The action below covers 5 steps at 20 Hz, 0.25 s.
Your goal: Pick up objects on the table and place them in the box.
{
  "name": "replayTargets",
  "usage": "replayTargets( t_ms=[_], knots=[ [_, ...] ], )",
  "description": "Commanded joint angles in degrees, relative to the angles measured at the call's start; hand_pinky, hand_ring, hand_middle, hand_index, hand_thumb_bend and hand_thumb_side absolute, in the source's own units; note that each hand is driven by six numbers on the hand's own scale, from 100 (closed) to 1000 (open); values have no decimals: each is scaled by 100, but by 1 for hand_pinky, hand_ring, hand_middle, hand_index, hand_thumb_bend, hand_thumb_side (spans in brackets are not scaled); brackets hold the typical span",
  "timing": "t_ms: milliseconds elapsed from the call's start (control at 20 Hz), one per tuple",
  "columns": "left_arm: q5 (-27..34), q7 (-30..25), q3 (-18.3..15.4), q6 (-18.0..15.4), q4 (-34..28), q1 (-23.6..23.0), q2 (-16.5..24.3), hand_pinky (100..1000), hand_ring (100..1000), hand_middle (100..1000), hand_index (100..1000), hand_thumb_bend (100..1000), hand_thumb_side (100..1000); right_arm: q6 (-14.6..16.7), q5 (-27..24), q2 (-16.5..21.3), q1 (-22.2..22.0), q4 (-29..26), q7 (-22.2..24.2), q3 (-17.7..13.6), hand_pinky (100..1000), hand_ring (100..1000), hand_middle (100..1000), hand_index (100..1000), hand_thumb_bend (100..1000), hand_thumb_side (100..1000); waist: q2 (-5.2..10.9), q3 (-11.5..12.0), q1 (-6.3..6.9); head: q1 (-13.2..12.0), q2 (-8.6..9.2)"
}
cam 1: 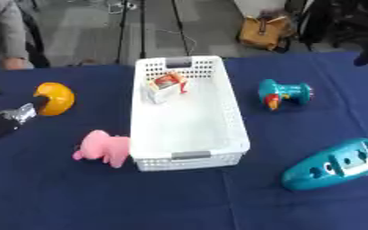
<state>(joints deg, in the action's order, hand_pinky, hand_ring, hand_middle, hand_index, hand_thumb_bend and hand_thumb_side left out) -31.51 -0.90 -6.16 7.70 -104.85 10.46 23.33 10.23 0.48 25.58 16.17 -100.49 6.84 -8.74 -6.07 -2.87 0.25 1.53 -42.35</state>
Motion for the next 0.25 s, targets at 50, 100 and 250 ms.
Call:
replayTargets(
  t_ms=[50,100,250],
  knots=[
    [51,23,-72,-33,-56,28,17,486,576,765,838,738,546,8,-32,164,99,-38,20,-15,532,504,607,822,439,571,54,-11,1,-36,-29],
    [54,25,-71,-35,-61,26,13,486,576,765,838,738,546,9,-32,164,98,-39,21,-16,532,504,607,822,439,571,55,-13,2,-39,-32],
    [52,12,-63,-41,-59,17,8,485,575,764,838,726,547,9,-33,162,88,-38,21,-20,532,504,607,822,438,571,62,-10,2,-46,-55]
  ],
)
